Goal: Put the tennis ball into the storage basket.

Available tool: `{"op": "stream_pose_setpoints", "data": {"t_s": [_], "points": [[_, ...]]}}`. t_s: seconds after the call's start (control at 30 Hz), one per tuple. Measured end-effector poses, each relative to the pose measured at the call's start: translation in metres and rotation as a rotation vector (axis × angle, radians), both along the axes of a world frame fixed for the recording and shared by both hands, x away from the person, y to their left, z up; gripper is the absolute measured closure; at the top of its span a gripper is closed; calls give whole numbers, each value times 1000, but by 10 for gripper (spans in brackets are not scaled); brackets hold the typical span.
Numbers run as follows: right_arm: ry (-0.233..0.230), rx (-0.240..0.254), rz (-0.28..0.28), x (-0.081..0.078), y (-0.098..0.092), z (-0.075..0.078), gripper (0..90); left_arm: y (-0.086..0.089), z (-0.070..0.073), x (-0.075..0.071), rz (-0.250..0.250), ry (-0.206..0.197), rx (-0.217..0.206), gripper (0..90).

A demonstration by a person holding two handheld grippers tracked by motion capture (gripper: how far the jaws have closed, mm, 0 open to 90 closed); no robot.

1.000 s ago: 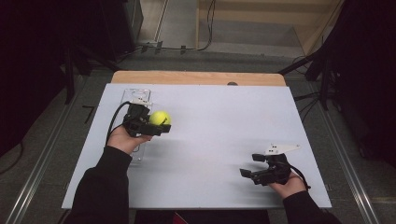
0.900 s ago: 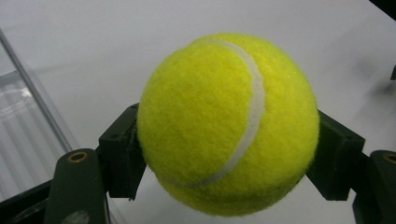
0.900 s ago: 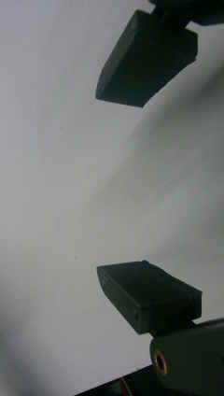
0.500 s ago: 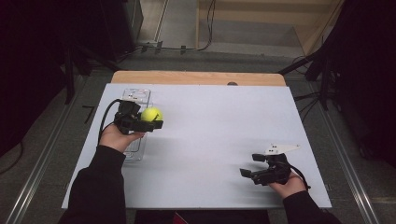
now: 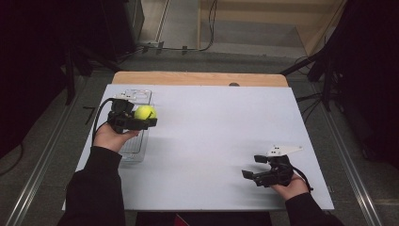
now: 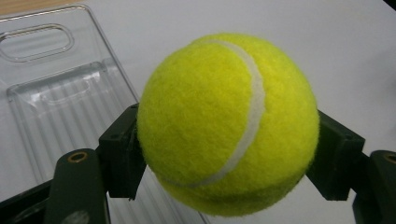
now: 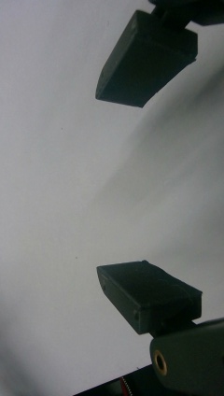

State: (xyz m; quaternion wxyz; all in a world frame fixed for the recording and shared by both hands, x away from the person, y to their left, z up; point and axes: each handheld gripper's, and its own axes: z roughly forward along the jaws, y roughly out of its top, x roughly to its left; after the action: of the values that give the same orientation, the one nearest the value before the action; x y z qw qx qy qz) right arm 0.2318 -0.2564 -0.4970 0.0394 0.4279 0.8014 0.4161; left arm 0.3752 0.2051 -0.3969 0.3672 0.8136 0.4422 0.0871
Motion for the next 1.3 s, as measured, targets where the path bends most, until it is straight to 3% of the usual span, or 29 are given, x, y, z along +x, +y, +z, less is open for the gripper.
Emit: {"op": "stream_pose_setpoints", "data": {"t_s": [0.73, 1.3], "points": [[-2, 1, -6, 0, -1, 0, 126, 28, 0, 6, 100, -4, -18, 268], [-2, -3, -4, 0, -1, 0, 126, 36, -9, 10, 149, -10, 12, 268]]}}
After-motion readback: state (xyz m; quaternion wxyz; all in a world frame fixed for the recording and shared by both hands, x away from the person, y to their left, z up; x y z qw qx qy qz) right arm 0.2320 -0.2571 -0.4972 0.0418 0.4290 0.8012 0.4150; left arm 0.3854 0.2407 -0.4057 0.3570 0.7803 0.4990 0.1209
